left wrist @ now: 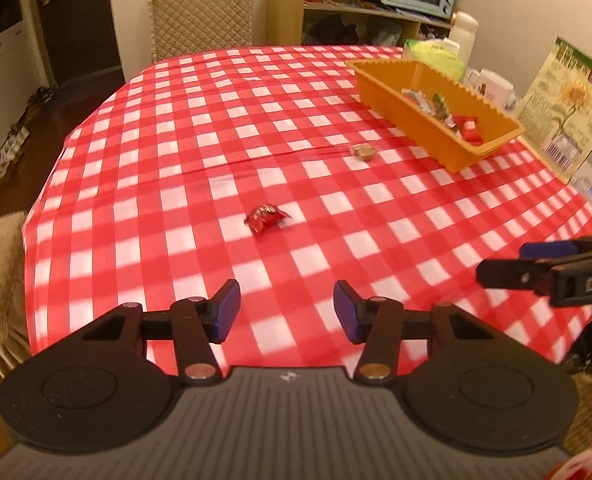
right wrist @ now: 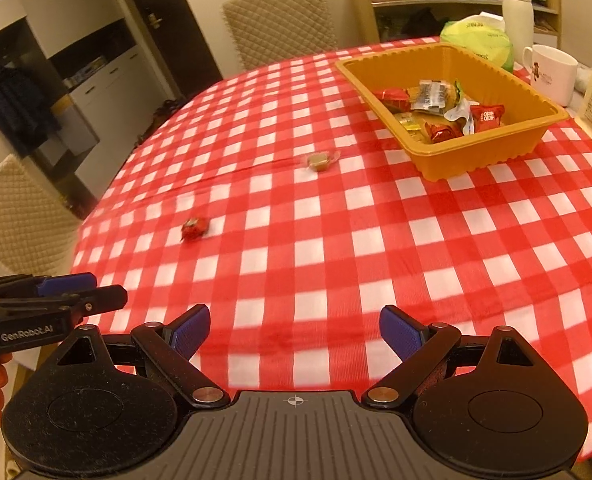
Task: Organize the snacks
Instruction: 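Move both open tools back toward the remaining candies on the table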
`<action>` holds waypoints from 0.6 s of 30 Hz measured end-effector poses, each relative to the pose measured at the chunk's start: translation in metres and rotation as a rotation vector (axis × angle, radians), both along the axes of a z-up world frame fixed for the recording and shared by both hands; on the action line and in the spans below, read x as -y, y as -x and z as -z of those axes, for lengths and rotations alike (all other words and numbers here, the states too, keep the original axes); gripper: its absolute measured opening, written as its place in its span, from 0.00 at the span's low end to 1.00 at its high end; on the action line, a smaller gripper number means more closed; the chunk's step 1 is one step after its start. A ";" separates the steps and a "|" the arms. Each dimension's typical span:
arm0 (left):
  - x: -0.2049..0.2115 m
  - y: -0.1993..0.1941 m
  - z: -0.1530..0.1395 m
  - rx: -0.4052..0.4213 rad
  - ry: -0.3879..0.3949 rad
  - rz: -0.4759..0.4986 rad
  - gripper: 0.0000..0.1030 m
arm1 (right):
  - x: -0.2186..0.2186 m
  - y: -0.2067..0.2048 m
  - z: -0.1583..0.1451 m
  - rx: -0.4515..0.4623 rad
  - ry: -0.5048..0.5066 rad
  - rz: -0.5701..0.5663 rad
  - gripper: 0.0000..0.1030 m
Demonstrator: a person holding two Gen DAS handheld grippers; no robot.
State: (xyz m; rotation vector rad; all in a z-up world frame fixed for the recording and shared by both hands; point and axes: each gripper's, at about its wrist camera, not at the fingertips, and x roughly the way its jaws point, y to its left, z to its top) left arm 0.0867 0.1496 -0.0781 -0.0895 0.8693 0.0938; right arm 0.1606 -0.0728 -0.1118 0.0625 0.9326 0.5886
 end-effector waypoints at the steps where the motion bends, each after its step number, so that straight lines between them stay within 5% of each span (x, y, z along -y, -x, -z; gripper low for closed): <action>1: -0.003 -0.006 0.003 -0.004 -0.011 0.012 0.44 | -0.002 -0.004 0.001 -0.004 0.002 0.009 0.89; 18: -0.029 -0.092 0.045 -0.047 -0.105 0.226 0.33 | -0.019 -0.042 0.031 -0.094 0.069 0.132 0.89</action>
